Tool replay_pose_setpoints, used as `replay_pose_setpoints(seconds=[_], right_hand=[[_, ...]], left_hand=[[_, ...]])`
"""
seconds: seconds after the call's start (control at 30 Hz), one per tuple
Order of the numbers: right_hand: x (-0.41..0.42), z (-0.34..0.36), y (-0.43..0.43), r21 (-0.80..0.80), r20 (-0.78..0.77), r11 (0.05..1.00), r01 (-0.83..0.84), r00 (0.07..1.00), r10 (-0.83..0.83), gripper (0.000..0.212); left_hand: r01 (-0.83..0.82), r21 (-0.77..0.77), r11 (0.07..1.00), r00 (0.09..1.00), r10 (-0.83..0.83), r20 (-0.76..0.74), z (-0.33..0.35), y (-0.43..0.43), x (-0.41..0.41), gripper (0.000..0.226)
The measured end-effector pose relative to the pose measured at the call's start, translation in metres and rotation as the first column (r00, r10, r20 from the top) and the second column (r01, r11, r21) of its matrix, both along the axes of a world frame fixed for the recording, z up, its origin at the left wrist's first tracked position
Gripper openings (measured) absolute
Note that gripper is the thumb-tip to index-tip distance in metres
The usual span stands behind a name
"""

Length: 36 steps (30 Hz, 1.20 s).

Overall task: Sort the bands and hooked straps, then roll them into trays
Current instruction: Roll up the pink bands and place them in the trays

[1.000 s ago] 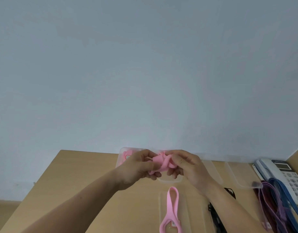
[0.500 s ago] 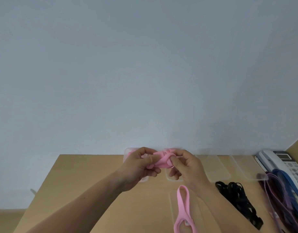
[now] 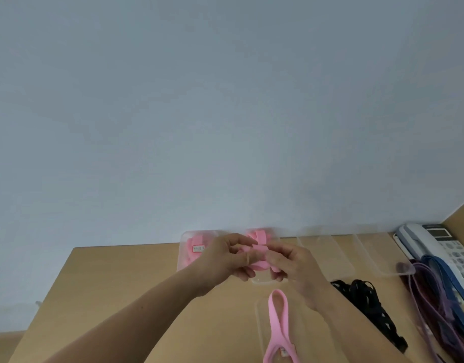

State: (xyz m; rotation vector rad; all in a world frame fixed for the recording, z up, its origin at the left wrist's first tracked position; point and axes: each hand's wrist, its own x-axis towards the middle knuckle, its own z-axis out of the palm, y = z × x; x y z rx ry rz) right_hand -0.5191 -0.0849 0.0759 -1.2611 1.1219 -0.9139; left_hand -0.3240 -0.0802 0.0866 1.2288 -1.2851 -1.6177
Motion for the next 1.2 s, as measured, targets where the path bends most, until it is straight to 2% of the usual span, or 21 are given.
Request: replay_pose_setpoints(seconds=[0.03, 0.17, 0.33, 0.53, 0.63, 0.8, 0.93, 1.0, 1.07, 1.1, 1.13, 1.2], right_hand=[[-0.003, 0.000, -0.005, 0.013, 0.006, 1.000, 0.023, 1.000, -0.023, 0.007], [-0.021, -0.008, -0.028, 0.093, 0.000, 0.994, 0.055, 0.998, -0.056, 0.019], [-0.037, -0.022, -0.047, 0.191, 0.018, 0.980, 0.052, 0.998, -0.056, 0.047], [-0.043, -0.046, -0.065, 0.301, 0.017, 0.953, 0.045, 0.998, -0.052, 0.046], [-0.046, -0.057, -0.072, 0.332, -0.033, 0.943, 0.032, 0.999, -0.022, 0.044], [-0.050, -0.071, -0.085, 0.361, -0.073, 0.932, -0.030, 0.995, 0.061, 0.041], [-0.053, -0.082, -0.100, 0.353, -0.137, 0.933, -0.064, 0.983, 0.120, 0.045], [-0.055, -0.087, -0.105, 0.262, -0.269, 0.958, -0.117, 0.944, 0.189, 0.041], [-0.057, -0.090, -0.110, 0.002, -0.534, 0.971, -0.239, 0.821, 0.203, 0.020], [-0.058, -0.092, -0.112, -0.141, -0.639, 0.935, -0.326, 0.751, 0.166, 0.020], [-0.059, -0.094, -0.114, -0.235, -0.697, 0.880, -0.412, 0.703, 0.142, 0.029], [-0.060, -0.100, -0.118, -0.297, -0.787, 0.780, -0.550, 0.604, 0.126, 0.042]], left_hand=[[-0.020, 0.003, 1.000, 1.000, 0.020, -0.017, -0.004, -0.003, -0.006, 0.037], [-0.071, 0.030, 0.997, 0.993, 0.074, -0.089, -0.017, -0.015, -0.023, 0.020], [-0.209, 0.041, 0.977, 0.978, 0.209, -0.004, -0.035, -0.026, -0.047, 0.015], [-0.366, 0.016, 0.931, 0.921, 0.359, 0.153, -0.065, -0.034, -0.065, 0.014], [-0.335, 0.060, 0.940, 0.929, 0.319, 0.189, -0.079, -0.036, -0.067, 0.014], [-0.207, 0.133, 0.969, 0.975, 0.193, 0.108, -0.090, -0.047, -0.065, 0.031], [-0.264, 0.086, 0.961, 0.958, 0.251, 0.141, -0.098, -0.059, -0.069, 0.019], [-0.299, 0.107, 0.948, 0.950, 0.285, 0.124, -0.102, -0.064, -0.071, 0.016], [-0.350, 0.148, 0.925, 0.936, 0.338, 0.101, -0.106, -0.069, -0.071, 0.018], [-0.375, 0.174, 0.911, 0.927, 0.365, 0.088, -0.108, -0.072, -0.070, 0.019], [-0.391, 0.204, 0.898, 0.921, 0.384, 0.074, -0.110, -0.074, -0.070, 0.019], [-0.391, 0.275, 0.878, 0.917, 0.397, 0.037, -0.111, -0.079, -0.071, 0.020]])
